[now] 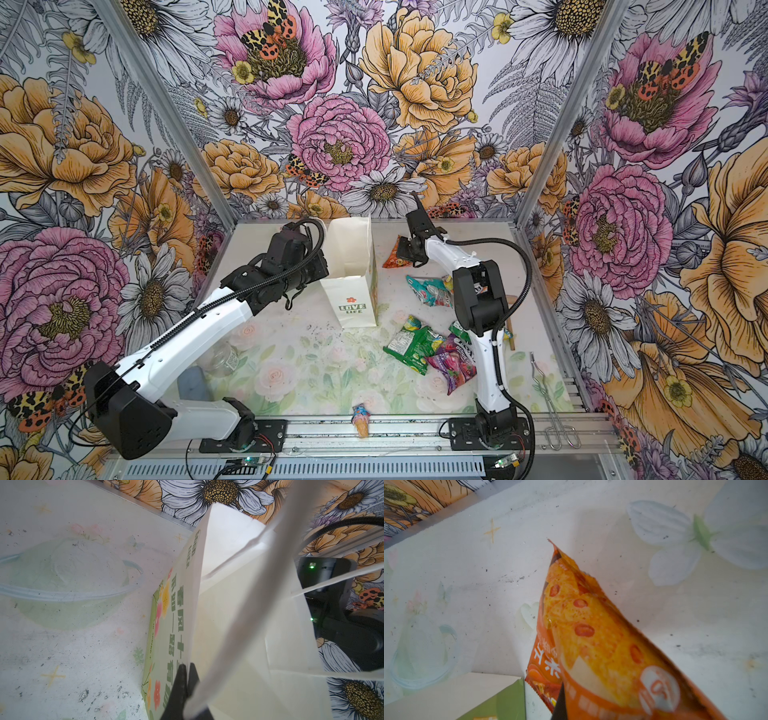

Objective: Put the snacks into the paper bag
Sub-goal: 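Lift the orange chip bag upward with the right gripper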

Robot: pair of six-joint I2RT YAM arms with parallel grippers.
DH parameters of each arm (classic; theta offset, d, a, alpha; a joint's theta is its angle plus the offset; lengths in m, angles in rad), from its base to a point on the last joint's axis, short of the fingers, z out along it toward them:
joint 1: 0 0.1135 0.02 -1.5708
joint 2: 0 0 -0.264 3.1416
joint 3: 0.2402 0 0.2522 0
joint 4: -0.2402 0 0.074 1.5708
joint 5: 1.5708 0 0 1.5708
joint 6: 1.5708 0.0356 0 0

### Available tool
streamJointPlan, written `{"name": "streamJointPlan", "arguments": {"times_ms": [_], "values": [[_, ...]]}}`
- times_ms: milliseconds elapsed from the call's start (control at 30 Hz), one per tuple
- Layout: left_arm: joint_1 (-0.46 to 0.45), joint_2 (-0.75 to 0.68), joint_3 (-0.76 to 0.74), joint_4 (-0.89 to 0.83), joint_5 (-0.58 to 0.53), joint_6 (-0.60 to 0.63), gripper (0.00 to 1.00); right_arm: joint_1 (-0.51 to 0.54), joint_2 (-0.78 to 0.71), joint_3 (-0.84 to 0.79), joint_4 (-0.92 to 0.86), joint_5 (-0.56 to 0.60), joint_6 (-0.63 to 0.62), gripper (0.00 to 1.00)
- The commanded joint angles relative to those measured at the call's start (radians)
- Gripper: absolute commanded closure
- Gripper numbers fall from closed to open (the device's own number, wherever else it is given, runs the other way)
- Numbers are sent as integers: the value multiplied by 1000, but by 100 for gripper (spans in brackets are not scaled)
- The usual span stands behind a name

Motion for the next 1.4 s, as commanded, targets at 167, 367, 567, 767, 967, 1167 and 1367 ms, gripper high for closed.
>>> {"name": "streamJointPlan", "arguments": {"times_ms": [167, 367, 567, 767, 967, 1167, 1367], "values": [[-9, 6, 6, 11, -21, -26, 100, -24, -267, -1, 5, -21, -29, 100], [-10, 19, 17, 10, -24, -43, 100, -21, -431, 0, 2, -29, -30, 100], [-13, 32, 31, 11, -22, -46, 100, 47, -613, 8, -6, 39, -59, 100], [-21, 60, 52, 11, -15, -46, 100, 139, -719, 37, -3, 90, -122, 100], [-30, 83, 70, 10, -14, -48, 100, 245, -722, 83, -3, 106, -167, 100], [-35, 88, 78, 10, -14, -48, 100, 317, -671, 113, -5, 124, -181, 100], [-38, 89, 79, 10, -11, -49, 100, 354, -620, 122, -10, 162, -192, 100]]}}
